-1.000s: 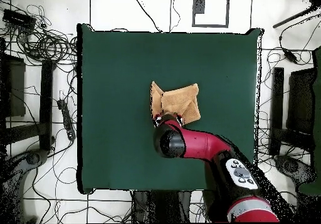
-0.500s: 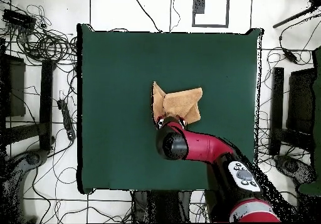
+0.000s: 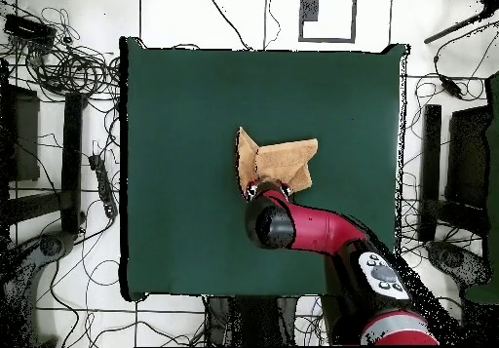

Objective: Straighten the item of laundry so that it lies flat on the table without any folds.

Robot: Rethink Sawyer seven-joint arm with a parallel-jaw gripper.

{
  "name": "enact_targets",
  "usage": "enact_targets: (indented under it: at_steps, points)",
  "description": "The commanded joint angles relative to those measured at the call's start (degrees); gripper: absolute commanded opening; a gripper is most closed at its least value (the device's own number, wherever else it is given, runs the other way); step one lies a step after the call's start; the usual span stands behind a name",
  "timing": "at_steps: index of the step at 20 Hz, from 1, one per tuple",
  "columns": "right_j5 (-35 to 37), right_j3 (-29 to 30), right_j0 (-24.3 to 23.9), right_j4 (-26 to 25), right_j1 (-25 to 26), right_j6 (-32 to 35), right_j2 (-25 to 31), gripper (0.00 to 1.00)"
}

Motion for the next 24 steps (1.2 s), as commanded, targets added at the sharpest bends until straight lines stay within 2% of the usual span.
enact_targets:
  at_steps: [1, 7, 17, 24]
  points:
    - [6.7, 5.5, -0.7, -0.3, 1.7, 6.2, 4.1, 1.00]
    - [9.3, 5.3, -1.6, 0.0, 1.1, 5.1, 4.8, 1.00]
    - [7.9, 5.3, -1.8, -1.2, 0.6, 4.8, 4.8, 1.00]
    - [11.7, 4.7, -1.9, -0.9, 0.0, 3.3, 4.7, 1.00]
